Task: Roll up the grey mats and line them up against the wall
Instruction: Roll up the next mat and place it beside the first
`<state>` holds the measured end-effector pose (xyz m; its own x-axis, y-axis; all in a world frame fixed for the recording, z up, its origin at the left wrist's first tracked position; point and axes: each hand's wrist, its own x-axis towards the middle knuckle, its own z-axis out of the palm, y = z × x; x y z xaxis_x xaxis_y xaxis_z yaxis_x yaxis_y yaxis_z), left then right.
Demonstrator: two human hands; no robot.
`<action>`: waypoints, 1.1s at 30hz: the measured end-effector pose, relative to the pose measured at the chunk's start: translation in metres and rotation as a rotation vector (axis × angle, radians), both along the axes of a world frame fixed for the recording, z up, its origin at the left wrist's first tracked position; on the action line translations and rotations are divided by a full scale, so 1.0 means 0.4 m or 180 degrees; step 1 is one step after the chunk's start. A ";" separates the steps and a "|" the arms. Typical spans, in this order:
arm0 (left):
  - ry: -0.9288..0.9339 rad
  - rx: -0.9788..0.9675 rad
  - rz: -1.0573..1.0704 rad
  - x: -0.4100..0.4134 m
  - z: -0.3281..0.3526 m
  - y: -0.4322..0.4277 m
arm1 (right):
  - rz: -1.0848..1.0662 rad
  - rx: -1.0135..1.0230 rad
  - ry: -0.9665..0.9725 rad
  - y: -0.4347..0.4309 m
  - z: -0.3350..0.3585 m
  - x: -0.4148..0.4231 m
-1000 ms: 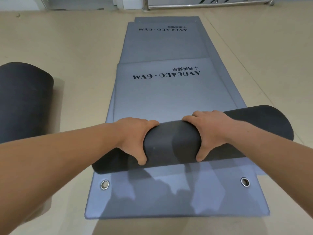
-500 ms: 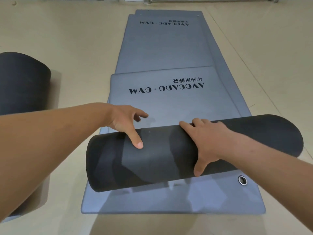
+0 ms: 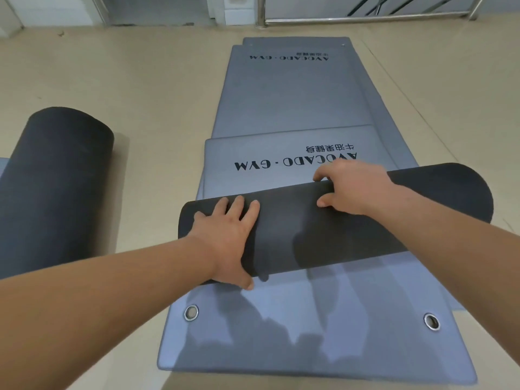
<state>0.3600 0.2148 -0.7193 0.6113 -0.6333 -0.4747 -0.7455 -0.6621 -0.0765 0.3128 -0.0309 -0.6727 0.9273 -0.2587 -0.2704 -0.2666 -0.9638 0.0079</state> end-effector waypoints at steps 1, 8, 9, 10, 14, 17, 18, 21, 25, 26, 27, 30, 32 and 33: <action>-0.0043 0.0007 -0.0010 0.007 -0.010 0.003 | 0.0066 -0.0049 0.0084 0.012 -0.005 -0.004; -0.0278 -0.0073 0.0041 0.031 -0.052 -0.018 | 0.0482 -0.0553 0.0962 0.016 -0.063 -0.082; -0.0318 -0.0093 -0.0005 0.033 -0.053 -0.020 | 0.0528 -0.0768 0.0849 0.021 -0.089 -0.095; -0.0337 -0.0112 -0.0056 0.036 -0.053 -0.023 | 0.0566 -0.0918 0.0714 0.022 -0.111 -0.102; -0.0336 -0.0156 -0.0215 0.060 -0.025 -0.038 | 0.0777 -0.0949 0.0418 0.004 -0.109 -0.080; -0.0122 -0.0245 -0.0173 0.069 0.001 -0.035 | 0.0856 -0.0729 0.0454 -0.007 -0.076 -0.067; 0.0036 -0.0285 -0.0143 0.067 0.010 -0.031 | 0.0876 -0.0616 0.0540 -0.009 -0.065 -0.069; 0.0751 -0.0377 0.0012 0.046 0.034 -0.017 | 0.0832 -0.0221 0.1080 -0.021 -0.032 -0.092; 0.1791 -0.0116 0.0336 0.022 0.034 -0.010 | 0.0456 0.0563 0.1993 -0.032 -0.015 -0.129; 0.1935 -0.0092 0.0403 0.025 0.029 -0.012 | 0.0382 0.0724 0.2096 -0.032 -0.017 -0.135; 0.2042 -0.0101 0.0478 0.032 0.025 -0.014 | 0.0333 0.0821 0.2094 -0.031 -0.017 -0.138; 0.2226 -0.0213 0.0716 0.069 0.020 -0.020 | 0.0473 0.0639 0.1673 -0.019 0.002 -0.145; 0.2146 -0.0283 0.0785 0.102 0.020 -0.022 | 0.0712 0.0161 0.1302 0.007 0.014 -0.154; 0.2066 -0.0338 0.0809 0.119 0.022 -0.020 | 0.0791 -0.0047 0.1172 0.028 0.011 -0.163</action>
<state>0.4077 0.2067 -0.7107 0.3606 -0.5715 -0.7371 -0.4399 -0.8011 0.4058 0.2476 -0.0198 -0.6684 0.8045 -0.0465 -0.5922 -0.0038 -0.9973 0.0733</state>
